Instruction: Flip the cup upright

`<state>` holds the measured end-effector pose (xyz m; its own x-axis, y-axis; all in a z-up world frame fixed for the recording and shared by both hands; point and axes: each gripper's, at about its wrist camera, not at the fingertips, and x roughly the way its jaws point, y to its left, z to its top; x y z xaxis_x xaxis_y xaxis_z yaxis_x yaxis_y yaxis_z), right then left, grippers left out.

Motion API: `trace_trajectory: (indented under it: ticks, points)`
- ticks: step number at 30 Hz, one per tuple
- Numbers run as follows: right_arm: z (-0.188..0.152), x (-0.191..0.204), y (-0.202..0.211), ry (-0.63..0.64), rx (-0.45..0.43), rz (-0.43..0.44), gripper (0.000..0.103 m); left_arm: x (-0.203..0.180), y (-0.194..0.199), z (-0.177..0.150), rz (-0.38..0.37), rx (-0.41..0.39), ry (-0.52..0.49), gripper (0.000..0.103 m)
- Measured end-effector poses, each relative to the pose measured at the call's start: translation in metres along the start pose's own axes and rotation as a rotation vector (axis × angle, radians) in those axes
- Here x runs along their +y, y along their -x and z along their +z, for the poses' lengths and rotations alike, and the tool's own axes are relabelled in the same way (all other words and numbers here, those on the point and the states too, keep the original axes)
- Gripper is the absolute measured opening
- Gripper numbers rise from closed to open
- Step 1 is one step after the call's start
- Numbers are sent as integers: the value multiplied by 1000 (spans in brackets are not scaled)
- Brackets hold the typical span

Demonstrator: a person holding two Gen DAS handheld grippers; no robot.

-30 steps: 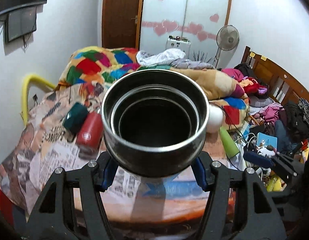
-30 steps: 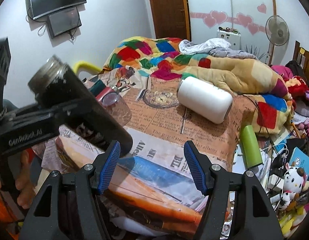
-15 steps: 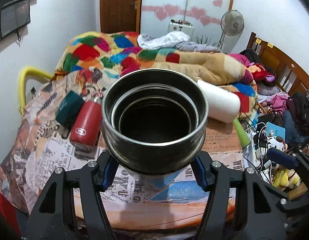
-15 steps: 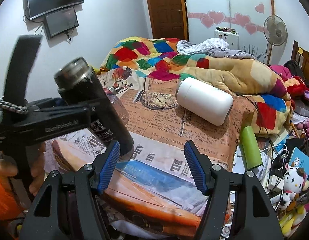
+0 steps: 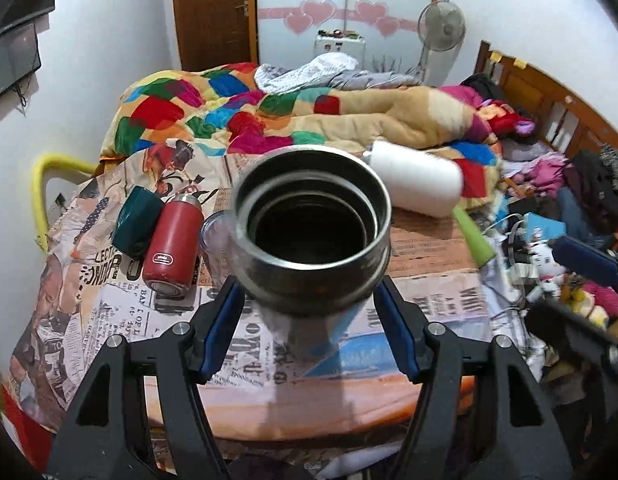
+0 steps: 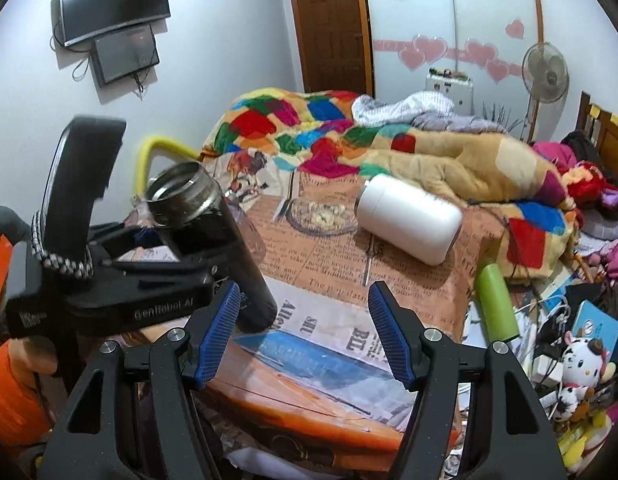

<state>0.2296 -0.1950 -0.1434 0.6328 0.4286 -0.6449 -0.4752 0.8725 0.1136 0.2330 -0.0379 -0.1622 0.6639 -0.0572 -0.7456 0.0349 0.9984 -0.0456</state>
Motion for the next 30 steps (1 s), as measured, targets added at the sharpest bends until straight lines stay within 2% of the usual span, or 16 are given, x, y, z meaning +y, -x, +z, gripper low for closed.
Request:
trace_trajectory:
  ticks: [5,12,15,18,20,26,30]
  points:
    - [8,10,36,-5,-87,-4,63,12,55,-3,-29,-93,24,66]
    - [18,31,102,-13,-270,-25,63,26,155,-8,-10,-318,26,67]
    - [20,43,127,-13,-344,-32,64,29,197,-15,11,-430,12,71]
    - [20,55,146,-14,-412,-45,64,28,235,-24,25,-535,1,81]
    - [20,59,155,-19,-447,-47,68,29,258,-32,26,-596,5,89]
    - [15,77,174,-14,-534,-79,75,33,291,-50,49,-691,30,101]
    - [11,87,175,-5,-567,-120,85,35,297,-58,81,-718,40,103]
